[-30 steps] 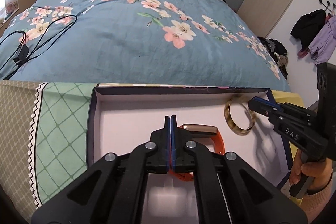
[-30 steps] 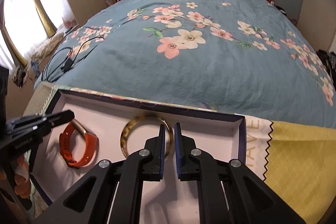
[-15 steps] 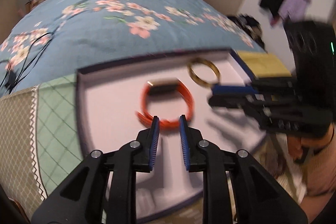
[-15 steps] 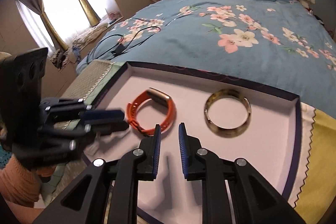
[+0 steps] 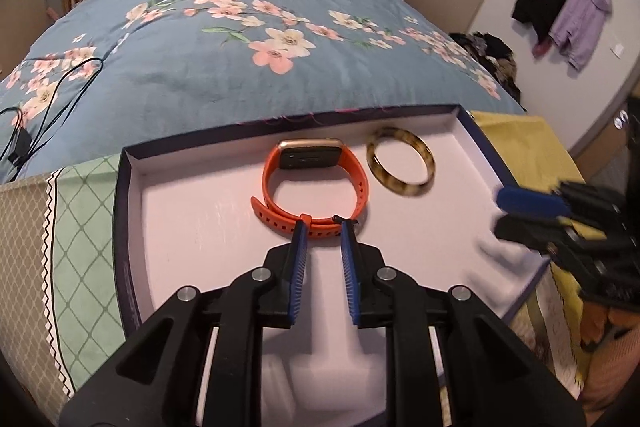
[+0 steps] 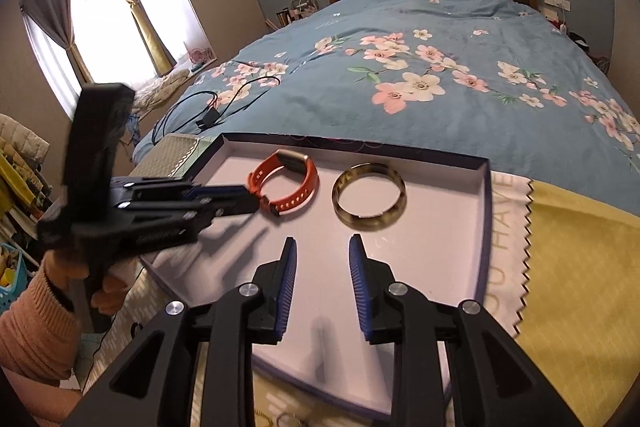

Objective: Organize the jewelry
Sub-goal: 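Withdraw both tools from the box lid toward the remaining jewelry, then grasp dark red beaded bracelet with right tool while left tool grasps black ring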

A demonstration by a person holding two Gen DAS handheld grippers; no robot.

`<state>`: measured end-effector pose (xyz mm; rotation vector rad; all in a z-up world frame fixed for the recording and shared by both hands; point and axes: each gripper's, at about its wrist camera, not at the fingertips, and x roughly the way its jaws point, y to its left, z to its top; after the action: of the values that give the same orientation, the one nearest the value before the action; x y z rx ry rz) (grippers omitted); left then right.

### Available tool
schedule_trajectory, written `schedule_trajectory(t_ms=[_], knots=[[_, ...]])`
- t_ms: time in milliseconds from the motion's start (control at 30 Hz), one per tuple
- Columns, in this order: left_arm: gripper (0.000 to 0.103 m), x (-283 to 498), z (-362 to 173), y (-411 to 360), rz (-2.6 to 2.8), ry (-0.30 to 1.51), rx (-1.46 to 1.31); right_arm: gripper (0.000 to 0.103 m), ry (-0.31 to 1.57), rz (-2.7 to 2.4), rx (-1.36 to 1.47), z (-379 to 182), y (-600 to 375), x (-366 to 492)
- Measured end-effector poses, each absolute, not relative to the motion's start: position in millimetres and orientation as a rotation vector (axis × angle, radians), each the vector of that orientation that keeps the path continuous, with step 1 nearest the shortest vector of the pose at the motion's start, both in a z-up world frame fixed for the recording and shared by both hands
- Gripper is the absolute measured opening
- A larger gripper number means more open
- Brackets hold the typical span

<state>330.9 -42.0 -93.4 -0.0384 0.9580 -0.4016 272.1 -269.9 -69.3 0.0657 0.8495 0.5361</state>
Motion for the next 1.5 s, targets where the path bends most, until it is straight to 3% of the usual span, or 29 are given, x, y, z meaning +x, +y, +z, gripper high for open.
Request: schedule_trajectory(t_ms=[67,233,367,700,1000,1167,1500], knots=[[0.019,334.1,-93.3,-42.9,-0.395,0.956,-0.059,0.032,0.833,0.534,0.069,-67.2,-276.9,263.7],[0.021,321.9,-82.3,-38.1,-0.399,0.899,-0.087,0.035,0.79,0.542,0.04,-61.2,-294.4,231.5],[0.03,291.9,-62.1,-32.3,-0.429,0.817,-0.072,0.039,0.805,0.565,0.006,-67.1,-303.1,205.9],[0.035,192.2,-60.3,-28.7,-0.521,0.767,0.026,0.038,0.908,0.573,-0.046,-102.3,-310.9,155.7],[0.039,138.1,-78.5,-27.4,-0.563,0.784,0.018,0.026,0.93,0.532,0.041,-116.3,-324.2,135.2],[0.04,125.2,-86.7,-24.8,-0.556,0.794,0.004,0.004,0.928,0.523,0.055,-117.1,-322.5,132.0],[0.04,107.5,-89.5,-17.7,-0.564,0.79,0.009,0.001,0.793,0.536,0.038,-80.3,-313.5,115.0]])
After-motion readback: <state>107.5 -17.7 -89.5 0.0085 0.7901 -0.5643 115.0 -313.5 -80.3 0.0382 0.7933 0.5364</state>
